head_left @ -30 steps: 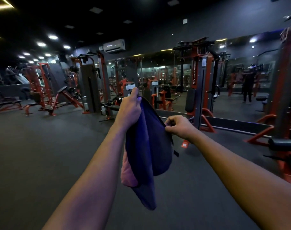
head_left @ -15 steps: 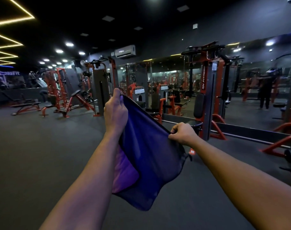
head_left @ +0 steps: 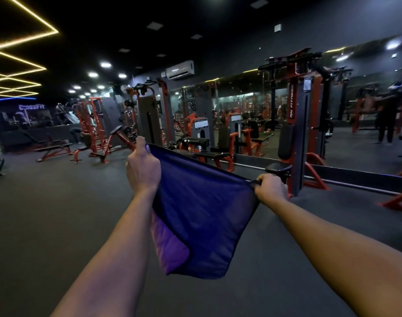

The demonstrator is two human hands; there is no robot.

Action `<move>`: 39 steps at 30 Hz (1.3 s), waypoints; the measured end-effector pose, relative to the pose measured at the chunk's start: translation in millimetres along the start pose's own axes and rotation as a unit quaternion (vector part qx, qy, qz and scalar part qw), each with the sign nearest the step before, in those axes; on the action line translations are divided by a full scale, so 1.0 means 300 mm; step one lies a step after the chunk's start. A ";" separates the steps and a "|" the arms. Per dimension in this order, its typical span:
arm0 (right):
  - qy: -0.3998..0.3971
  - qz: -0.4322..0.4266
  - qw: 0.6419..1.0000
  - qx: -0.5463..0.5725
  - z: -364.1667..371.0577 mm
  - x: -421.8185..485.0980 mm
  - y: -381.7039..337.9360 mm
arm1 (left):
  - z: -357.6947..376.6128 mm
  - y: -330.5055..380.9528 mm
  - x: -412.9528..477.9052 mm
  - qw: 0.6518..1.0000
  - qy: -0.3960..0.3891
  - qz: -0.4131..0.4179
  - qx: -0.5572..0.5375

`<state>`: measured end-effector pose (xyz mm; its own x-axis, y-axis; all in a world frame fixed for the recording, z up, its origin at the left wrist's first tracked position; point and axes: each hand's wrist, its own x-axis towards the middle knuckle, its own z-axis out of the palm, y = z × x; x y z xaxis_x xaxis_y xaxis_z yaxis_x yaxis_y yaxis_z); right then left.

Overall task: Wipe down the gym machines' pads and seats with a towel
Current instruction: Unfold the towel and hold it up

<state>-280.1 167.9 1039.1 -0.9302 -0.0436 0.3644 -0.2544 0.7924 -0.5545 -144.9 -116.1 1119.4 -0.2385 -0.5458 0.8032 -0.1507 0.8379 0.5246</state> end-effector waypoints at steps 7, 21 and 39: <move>-0.026 -0.124 0.965 0.229 -0.010 0.002 -0.015 | -0.034 -0.040 0.017 0.998 0.013 -0.054 0.013; -0.181 -0.090 0.920 0.337 -0.006 0.014 -0.038 | -0.102 -0.121 0.038 0.991 -0.063 -0.111 0.038; -0.141 -0.133 0.946 0.262 -0.080 -0.033 -0.086 | -0.172 -0.142 -0.004 0.989 -0.071 -0.130 0.031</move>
<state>-258.0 162.5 1067.7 -0.8298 -0.4182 0.3696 -0.5165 0.3245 -0.7924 -88.6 -151.3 1110.7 -0.3162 -0.7400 0.5936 -0.2813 0.6707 0.6863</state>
